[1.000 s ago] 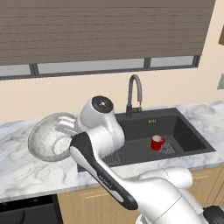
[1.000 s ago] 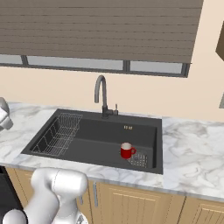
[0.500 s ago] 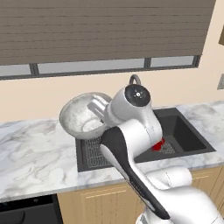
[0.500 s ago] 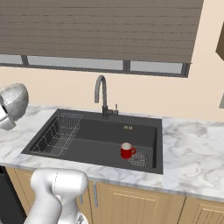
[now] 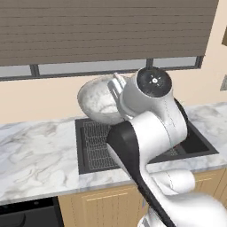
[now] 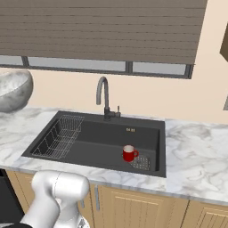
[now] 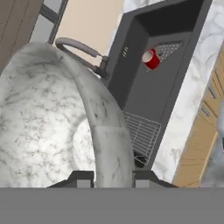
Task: Pick the mug and place it in the sink. Pick the bowl and place it in the open cabinet and then close the cabinet.
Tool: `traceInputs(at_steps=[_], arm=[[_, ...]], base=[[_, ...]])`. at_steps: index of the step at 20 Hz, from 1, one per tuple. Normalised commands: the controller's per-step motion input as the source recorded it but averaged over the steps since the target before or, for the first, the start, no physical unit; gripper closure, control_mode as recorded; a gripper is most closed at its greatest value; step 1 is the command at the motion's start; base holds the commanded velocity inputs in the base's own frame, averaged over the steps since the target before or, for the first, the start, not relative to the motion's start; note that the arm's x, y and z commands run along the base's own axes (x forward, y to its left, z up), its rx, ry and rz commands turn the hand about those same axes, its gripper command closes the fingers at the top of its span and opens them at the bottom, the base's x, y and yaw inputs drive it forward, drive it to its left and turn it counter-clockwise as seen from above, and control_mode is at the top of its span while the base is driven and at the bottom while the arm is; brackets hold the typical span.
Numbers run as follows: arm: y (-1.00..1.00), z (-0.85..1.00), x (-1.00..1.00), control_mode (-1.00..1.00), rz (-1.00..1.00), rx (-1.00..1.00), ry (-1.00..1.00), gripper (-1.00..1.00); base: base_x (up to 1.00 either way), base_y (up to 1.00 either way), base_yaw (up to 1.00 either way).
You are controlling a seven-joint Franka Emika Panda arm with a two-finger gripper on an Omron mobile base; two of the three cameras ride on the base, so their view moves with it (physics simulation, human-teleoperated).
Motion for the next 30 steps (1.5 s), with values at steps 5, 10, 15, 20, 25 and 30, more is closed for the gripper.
traceInputs(at_steps=[5,10,15,20,25,30], arm=[[-0.77,0.48,-0.56,-1.0,0.0,0.31,-0.01,1.0],[-0.73,0.0,-0.45,-1.0,0.0,0.14,-0.02,1.0],[-0.37,0.03,-0.06,-1.0,-0.15,0.0,0.02,1.0],[-0.38,0.04,-0.01,-1.0,-0.21,0.0,0.05,1.0],[-0.18,0.0,-0.07,1.0,-0.11,0.0,0.02,1.0],[0.0,0.0,0.0,1.0,0.0,0.0,0.0,1.0]], base=[[0.0,0.0,0.0],[0.0,0.0,0.0],[0.0,0.0,0.0],[0.0,0.0,0.0],[-0.26,-0.09,-0.08],[-1.0,-0.01,-0.1]])
